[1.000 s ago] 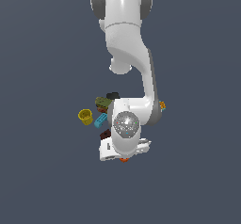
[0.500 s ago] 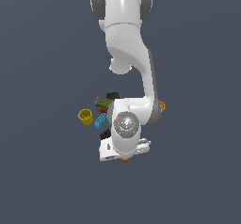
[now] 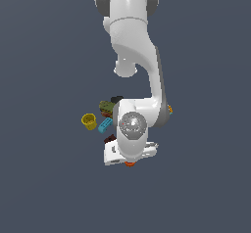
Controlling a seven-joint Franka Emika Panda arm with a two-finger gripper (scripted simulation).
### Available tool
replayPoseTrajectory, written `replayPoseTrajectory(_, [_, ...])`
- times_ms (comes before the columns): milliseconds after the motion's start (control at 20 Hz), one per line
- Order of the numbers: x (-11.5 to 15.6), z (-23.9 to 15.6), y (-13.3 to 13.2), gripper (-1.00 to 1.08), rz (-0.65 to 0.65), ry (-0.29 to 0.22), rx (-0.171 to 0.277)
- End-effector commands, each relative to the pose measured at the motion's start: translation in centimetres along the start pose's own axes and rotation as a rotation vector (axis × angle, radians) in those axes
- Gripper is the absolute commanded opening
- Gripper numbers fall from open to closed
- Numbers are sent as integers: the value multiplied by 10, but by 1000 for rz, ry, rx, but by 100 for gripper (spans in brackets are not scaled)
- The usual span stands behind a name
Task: Pick up a designated object from a clutter of objects.
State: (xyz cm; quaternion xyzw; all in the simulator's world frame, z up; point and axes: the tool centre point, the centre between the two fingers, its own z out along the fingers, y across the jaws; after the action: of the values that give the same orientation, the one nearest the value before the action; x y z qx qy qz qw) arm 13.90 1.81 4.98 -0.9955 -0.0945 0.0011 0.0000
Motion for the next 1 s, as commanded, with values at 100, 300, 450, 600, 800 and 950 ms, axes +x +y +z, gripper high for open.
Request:
replayPoseTrajectory(100, [-5, -20, -5, -100, 0, 2, 0])
replayPoseTrajectory(300, [-13, -46, -12, -100, 0, 2, 0])
replayPoseTrajectory(450, [-21, -71, -19, -100, 0, 2, 0])
replayPoseTrajectory(600, [-30, -100, -27, -100, 0, 2, -1])
replayPoseTrajectory(800, [-43, -142, -38, -100, 0, 2, -1])
replayPoseTrajectory(950, [-53, -175, -47, -100, 0, 2, -1])
